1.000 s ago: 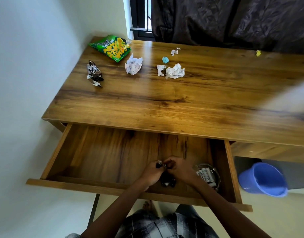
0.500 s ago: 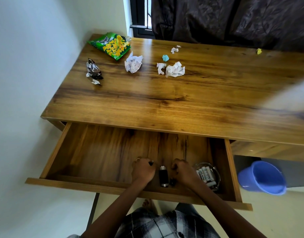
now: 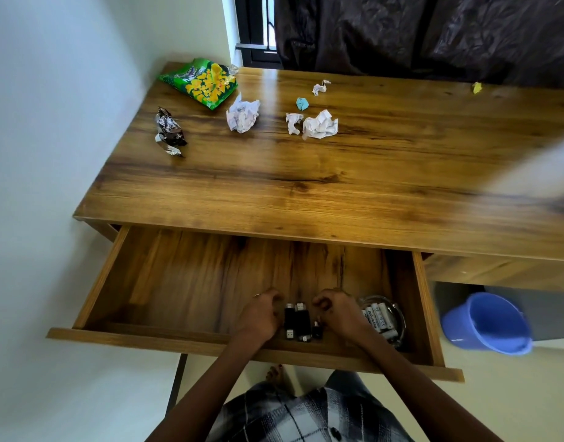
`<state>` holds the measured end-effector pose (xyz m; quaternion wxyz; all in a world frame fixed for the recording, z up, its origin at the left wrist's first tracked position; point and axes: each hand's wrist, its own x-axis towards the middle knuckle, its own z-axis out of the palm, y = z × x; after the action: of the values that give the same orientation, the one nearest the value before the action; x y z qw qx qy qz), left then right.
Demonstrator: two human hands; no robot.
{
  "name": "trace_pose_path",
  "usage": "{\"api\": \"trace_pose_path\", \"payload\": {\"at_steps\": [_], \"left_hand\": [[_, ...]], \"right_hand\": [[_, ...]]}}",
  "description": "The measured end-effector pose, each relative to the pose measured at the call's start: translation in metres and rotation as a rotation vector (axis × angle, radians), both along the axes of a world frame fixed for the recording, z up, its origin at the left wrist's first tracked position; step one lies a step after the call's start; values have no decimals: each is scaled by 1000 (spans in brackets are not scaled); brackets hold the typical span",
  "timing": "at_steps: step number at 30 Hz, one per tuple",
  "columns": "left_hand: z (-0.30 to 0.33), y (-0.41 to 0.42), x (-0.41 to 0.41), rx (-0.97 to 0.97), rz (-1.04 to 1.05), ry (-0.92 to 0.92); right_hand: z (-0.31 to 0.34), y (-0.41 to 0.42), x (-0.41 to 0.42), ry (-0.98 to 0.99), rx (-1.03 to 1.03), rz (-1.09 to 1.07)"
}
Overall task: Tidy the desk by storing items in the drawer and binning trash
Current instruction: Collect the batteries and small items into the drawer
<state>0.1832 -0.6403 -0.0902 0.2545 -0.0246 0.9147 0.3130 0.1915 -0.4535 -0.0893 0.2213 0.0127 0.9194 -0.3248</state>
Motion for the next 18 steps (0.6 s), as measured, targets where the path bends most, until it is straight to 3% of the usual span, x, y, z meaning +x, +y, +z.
{"api": "trace_pose_path", "payload": {"at_steps": [6, 18], "left_hand": [[3, 2, -1, 78, -112, -24], [6, 6, 1, 92, -176, 16]], "right_hand": [[3, -7, -2, -19, 36, 160], [11, -9, 8, -32, -27, 80]]}}
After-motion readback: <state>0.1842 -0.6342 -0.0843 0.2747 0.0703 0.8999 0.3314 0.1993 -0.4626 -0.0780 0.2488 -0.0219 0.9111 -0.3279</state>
